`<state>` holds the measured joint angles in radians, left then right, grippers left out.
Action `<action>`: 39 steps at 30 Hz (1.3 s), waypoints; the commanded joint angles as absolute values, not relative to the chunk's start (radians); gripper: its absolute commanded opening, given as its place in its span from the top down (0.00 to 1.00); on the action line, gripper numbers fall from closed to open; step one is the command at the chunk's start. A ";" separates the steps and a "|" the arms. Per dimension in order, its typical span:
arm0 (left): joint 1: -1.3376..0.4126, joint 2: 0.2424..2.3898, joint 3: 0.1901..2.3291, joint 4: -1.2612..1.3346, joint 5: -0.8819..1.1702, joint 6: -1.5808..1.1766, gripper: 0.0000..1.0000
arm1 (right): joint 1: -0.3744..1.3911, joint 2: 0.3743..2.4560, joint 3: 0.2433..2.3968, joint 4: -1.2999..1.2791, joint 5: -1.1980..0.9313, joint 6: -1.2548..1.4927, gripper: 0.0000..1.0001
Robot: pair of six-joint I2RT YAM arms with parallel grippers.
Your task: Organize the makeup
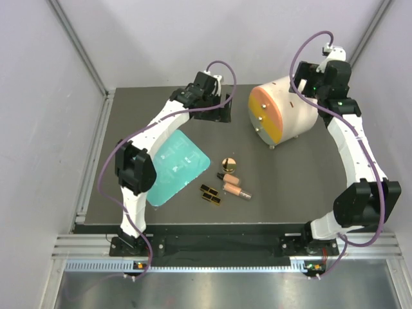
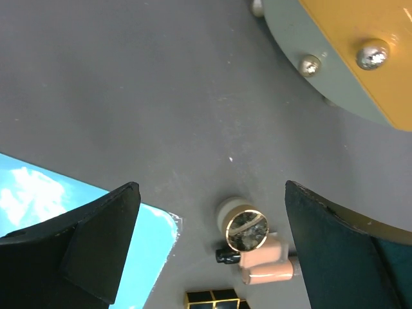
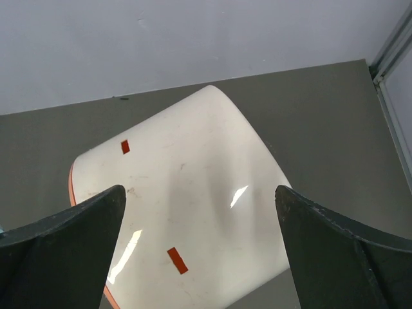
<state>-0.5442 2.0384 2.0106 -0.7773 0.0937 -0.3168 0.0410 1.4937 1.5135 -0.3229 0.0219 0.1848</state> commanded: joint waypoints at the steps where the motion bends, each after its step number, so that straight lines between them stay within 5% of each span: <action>1: -0.548 2.048 2.048 -0.716 0.149 -0.356 0.01 | 0.041 1.483 1.551 -0.299 -0.026 0.163 0.00; 10: -0.565 2.129 2.132 -0.591 0.357 -0.478 0.01 | 0.048 1.606 1.698 -0.348 -0.064 0.201 0.04; 15: -0.569 2.161 2.129 -0.496 0.451 -0.564 0.01 | 0.054 1.683 1.807 -0.406 -0.090 0.209 0.15; 23: -0.571 2.200 2.132 -0.283 0.583 -0.727 0.01 | 0.064 1.720 1.816 -0.428 -0.100 0.207 0.67; 29: -0.565 2.224 2.048 0.039 0.678 -0.994 0.05 | 0.069 1.743 1.813 -0.462 -0.101 0.198 0.89; 39: -0.557 2.263 1.936 0.290 0.698 -1.192 0.14 | 0.075 1.746 1.792 -0.494 -0.106 0.189 0.89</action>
